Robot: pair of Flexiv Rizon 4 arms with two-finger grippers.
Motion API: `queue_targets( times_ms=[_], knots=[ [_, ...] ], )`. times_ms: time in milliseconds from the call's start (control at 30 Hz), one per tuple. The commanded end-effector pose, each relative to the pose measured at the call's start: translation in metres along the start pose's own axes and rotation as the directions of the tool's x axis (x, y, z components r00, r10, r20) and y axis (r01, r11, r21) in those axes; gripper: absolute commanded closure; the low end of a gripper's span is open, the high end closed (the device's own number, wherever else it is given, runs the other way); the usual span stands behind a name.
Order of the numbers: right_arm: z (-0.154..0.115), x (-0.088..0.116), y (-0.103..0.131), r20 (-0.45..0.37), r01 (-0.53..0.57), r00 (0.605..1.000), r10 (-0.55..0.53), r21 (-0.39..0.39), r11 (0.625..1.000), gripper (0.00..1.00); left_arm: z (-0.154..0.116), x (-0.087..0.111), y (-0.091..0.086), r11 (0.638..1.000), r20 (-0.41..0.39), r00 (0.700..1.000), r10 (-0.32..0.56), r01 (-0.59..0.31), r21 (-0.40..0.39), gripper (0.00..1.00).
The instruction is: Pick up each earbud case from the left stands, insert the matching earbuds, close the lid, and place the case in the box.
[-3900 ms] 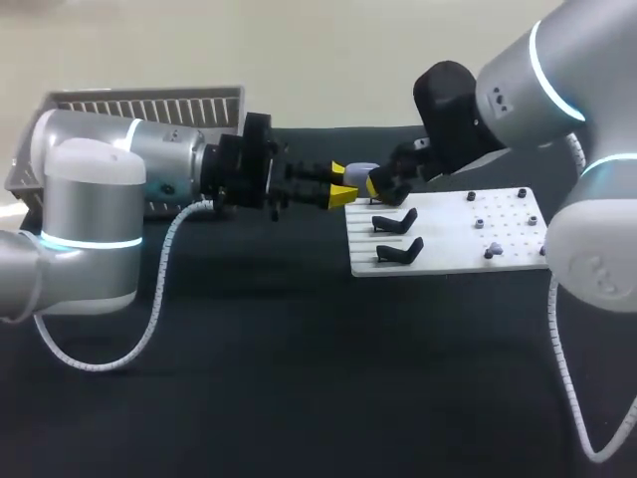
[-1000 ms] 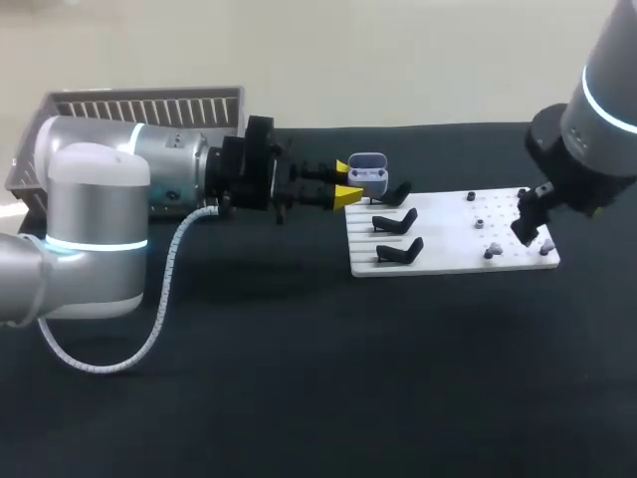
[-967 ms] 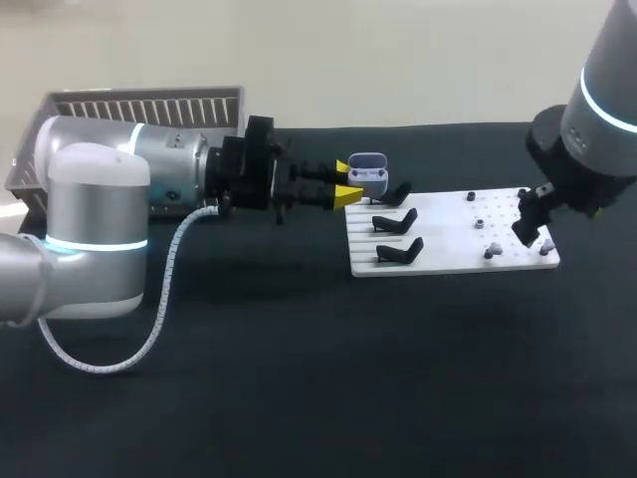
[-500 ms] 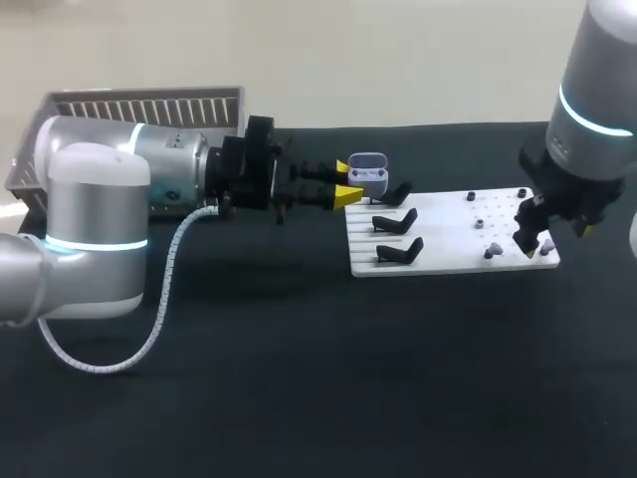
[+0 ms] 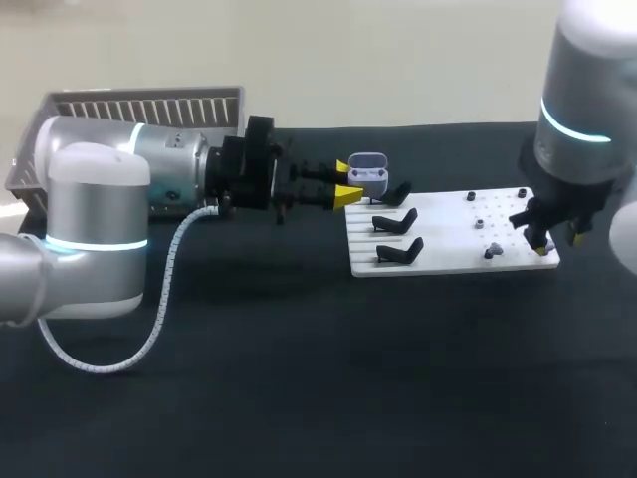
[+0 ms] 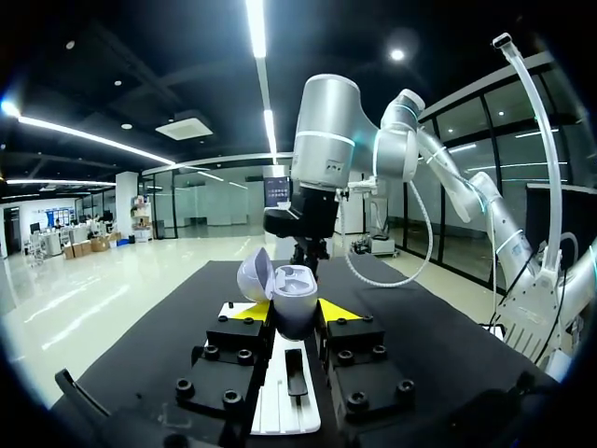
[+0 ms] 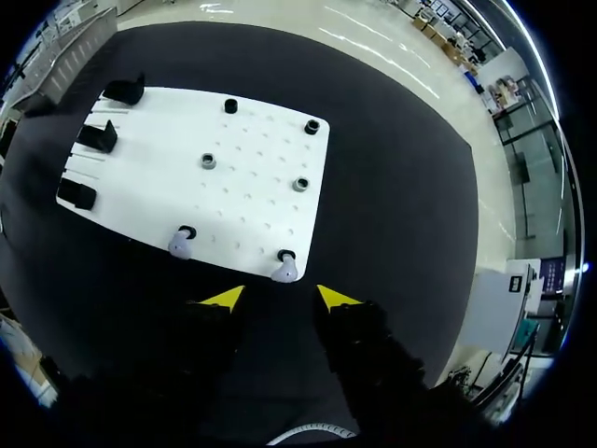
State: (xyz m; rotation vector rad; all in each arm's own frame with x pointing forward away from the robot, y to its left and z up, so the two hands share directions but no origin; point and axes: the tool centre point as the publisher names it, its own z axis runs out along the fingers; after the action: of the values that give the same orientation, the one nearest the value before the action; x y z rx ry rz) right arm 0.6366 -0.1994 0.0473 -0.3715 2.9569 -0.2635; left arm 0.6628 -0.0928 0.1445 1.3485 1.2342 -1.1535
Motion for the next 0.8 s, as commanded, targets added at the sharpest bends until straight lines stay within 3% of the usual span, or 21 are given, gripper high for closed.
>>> queue_targets(
  times_ms=[33,200,333,800],
  knots=[
    [0.008,-0.005,0.001,-0.010,-0.009,1.000,0.009,0.006,1.000,0.57,0.000,0.001,-0.001,1.000,0.003,1.000,0.002,-0.002,-0.004,1.00],
    [0.013,-0.007,0.002,-0.015,-0.015,1.000,0.015,0.009,1.000,0.54,0.000,0.001,-0.001,1.000,0.003,1.000,0.002,-0.002,-0.004,1.00],
    [0.013,-0.010,0.001,0.003,-0.028,1.000,0.028,0.022,0.999,0.59,0.000,0.001,-0.001,1.000,0.003,1.000,0.002,-0.002,-0.004,1.00],
    [0.024,-0.012,-0.002,-0.008,-0.042,0.999,0.042,0.034,0.999,0.59,0.000,0.001,-0.001,1.000,0.003,1.000,0.002,-0.002,-0.004,1.00]
  ],
)
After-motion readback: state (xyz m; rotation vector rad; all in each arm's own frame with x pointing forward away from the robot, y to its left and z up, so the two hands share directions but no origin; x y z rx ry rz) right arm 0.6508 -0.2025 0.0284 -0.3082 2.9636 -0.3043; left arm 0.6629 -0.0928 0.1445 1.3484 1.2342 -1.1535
